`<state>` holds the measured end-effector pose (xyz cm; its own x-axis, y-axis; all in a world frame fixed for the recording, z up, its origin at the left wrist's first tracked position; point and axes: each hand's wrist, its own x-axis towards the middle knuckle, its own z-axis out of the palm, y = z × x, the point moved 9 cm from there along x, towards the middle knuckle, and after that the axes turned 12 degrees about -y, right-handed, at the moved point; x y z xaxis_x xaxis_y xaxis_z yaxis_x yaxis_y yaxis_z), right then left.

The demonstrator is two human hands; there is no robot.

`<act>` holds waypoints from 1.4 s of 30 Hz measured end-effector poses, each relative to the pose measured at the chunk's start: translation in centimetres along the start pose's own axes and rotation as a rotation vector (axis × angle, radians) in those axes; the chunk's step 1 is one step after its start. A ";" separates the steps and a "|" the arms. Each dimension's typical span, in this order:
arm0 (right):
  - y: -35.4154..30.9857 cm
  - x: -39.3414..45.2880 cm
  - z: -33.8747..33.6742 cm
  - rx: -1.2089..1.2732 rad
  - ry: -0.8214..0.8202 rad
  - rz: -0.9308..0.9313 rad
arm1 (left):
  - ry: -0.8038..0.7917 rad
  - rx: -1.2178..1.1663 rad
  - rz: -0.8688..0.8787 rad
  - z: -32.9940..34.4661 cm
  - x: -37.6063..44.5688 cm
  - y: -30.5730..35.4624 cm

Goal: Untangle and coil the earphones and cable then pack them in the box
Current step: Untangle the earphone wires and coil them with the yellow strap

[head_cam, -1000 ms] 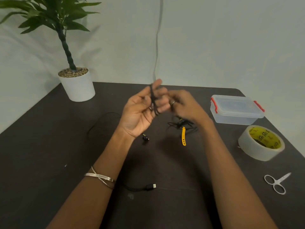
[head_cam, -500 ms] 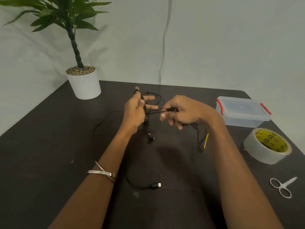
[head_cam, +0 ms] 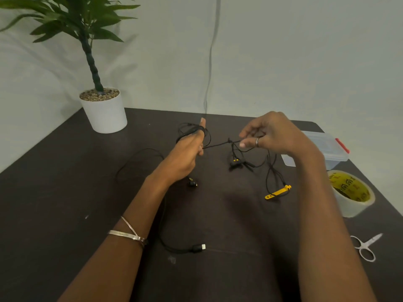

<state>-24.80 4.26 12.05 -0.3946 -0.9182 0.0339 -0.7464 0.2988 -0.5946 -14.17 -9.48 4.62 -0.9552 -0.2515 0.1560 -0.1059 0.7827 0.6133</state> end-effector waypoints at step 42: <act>-3.8 2.2 5.7 0.097 -0.178 0.139 | 0.332 0.262 0.164 -2.5 -0.9 1.4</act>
<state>-19.71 -0.37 9.80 -0.3831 -0.9038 -0.1909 -0.6333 0.4074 -0.6580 -12.77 -9.54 7.29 -0.8296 -0.2473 0.5006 -0.0677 0.9345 0.3494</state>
